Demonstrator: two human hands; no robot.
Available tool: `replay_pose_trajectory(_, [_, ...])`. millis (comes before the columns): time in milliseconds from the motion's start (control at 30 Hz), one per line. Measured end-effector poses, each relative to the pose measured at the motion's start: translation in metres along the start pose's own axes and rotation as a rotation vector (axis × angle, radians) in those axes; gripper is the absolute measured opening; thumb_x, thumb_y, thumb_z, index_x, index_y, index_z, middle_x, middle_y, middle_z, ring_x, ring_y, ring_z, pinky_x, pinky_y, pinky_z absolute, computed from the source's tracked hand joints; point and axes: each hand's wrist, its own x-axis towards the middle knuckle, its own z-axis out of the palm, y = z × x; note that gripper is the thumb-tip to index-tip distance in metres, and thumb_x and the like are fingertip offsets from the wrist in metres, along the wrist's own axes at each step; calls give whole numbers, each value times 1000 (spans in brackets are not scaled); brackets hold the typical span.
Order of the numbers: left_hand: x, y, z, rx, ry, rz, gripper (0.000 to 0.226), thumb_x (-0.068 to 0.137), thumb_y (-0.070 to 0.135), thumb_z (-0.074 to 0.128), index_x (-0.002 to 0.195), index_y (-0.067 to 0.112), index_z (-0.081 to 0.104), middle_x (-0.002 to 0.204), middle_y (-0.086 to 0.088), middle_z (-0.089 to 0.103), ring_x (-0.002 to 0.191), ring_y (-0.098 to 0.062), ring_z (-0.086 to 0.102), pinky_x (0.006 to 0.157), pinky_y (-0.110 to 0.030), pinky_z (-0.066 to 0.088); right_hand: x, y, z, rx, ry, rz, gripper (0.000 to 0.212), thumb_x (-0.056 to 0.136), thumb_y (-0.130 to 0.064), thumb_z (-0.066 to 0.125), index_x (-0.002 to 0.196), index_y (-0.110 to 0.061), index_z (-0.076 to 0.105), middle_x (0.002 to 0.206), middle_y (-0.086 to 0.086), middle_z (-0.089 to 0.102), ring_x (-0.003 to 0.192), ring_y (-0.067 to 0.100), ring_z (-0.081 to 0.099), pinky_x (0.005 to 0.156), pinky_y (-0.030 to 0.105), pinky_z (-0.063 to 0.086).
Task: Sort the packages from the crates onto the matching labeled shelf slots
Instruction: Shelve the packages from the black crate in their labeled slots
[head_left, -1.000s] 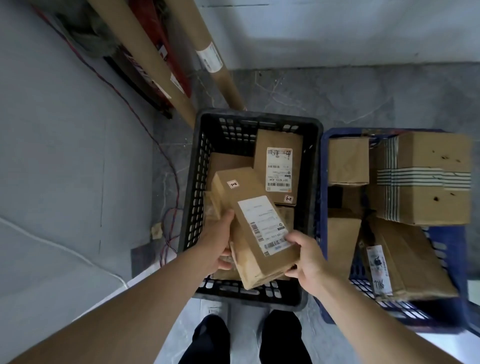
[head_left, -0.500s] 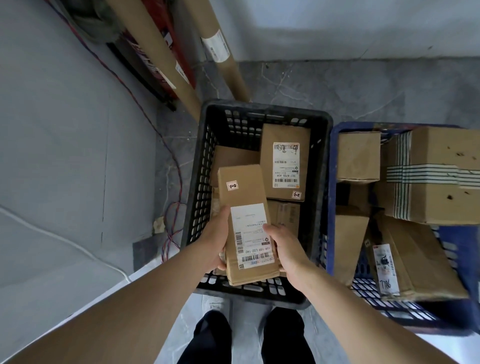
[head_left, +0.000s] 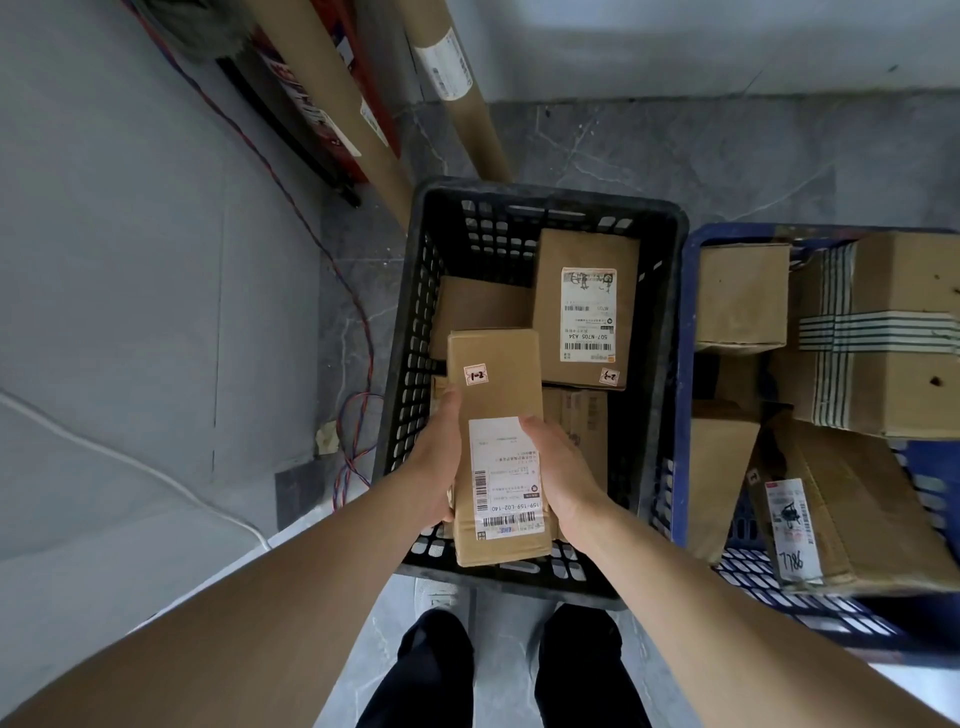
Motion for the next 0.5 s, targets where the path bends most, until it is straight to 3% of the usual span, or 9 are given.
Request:
replay_pose_trajectory(133, [-21, 5, -3, -24, -42, -22, 65, 91, 81, 25, 107, 34, 66, 115, -4, 66, 115, -32, 54, 107, -69, 29, -14, -5, -4, 29, -39, -34, 62, 92, -70, 44, 135, -29, 61, 123, -3, 75, 114, 18, 71, 90, 40, 54])
replay_pose_trajectory(200, [-37, 11, -4, -46, -41, -11, 69, 91, 82, 24, 118, 34, 65, 122, -5, 66, 116, -33, 55, 104, -71, 28, -32, -15, -6, 41, -57, -51, 70, 88, -75, 43, 139, -29, 60, 129, -3, 73, 120, 19, 68, 98, 43, 53])
replay_pose_trajectory(267, [-63, 21, -3, -45, -56, 8, 68, 92, 81, 22, 111, 32, 65, 113, -6, 67, 107, -31, 58, 106, -71, 27, -55, -28, -8, 71, -56, -78, 76, 82, -78, 46, 142, -33, 59, 134, -4, 70, 125, 20, 66, 107, 47, 49])
replay_pose_trajectory(333, [-92, 32, 1, -36, -80, 35, 69, 92, 81, 22, 113, 30, 65, 115, -8, 67, 107, -32, 58, 107, -70, 26, -77, -43, -10, 130, -2, -112, 70, 84, -73, 50, 140, -32, 59, 133, -3, 70, 121, 18, 66, 99, 39, 52])
replay_pose_trajectory(400, [-122, 43, 4, -8, -113, 69, 72, 91, 82, 22, 118, 30, 63, 127, -9, 64, 121, -37, 54, 110, -73, 24, -102, -60, -13, 163, 34, -142, 53, 99, -62, 49, 138, -27, 60, 122, -3, 73, 113, 17, 68, 84, 31, 53])
replay_pose_trajectory(500, [-172, 59, 8, 32, -164, 111, 67, 92, 81, 18, 102, 32, 63, 117, -6, 65, 128, -39, 51, 112, -71, 22, -146, -83, -17, 193, 20, -192, 44, 107, -52, 40, 135, -25, 60, 107, -7, 73, 100, 11, 69, 72, 27, 50])
